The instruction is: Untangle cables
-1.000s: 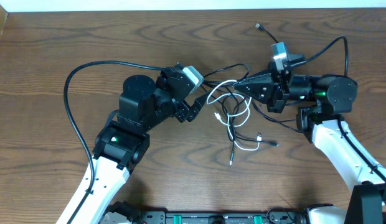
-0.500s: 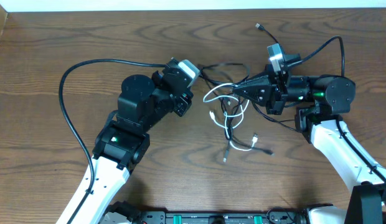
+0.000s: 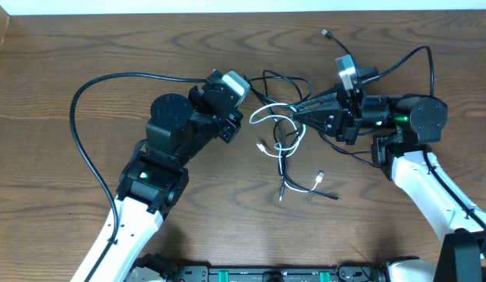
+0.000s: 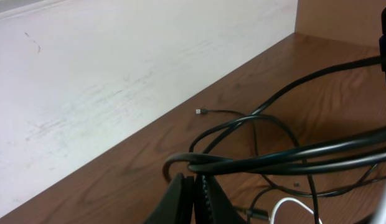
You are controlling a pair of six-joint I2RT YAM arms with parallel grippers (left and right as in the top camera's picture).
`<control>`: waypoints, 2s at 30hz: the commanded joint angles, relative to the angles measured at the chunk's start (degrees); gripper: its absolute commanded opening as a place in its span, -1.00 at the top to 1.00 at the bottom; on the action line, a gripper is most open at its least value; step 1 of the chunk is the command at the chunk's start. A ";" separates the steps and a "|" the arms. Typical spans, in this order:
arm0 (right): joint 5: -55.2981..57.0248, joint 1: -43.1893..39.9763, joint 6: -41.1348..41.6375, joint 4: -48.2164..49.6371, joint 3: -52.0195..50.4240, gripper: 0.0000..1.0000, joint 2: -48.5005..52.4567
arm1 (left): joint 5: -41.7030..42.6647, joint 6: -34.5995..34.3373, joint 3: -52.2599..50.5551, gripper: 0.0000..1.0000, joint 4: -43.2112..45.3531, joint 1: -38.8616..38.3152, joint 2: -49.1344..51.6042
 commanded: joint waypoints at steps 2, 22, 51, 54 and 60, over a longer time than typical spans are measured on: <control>0.55 0.57 0.35 0.11 -0.09 0.70 0.33 | -0.33 0.04 1.70 0.85 0.79 0.02 0.04; 9.44 0.39 -15.67 -27.15 -0.09 0.27 0.35 | -11.34 -0.68 1.70 0.84 -8.44 0.02 0.04; 43.50 16.13 -34.12 -56.26 -0.09 -0.59 15.23 | -21.51 -15.58 1.68 -0.67 -17.40 2.93 0.52; 41.42 17.53 -34.07 -53.72 -0.09 -0.57 16.83 | -21.53 -15.56 1.68 -0.67 -17.68 2.95 0.52; 44.37 20.70 -33.48 -52.37 -0.09 -0.43 18.29 | -21.53 -15.56 1.68 -0.67 -18.60 2.93 0.74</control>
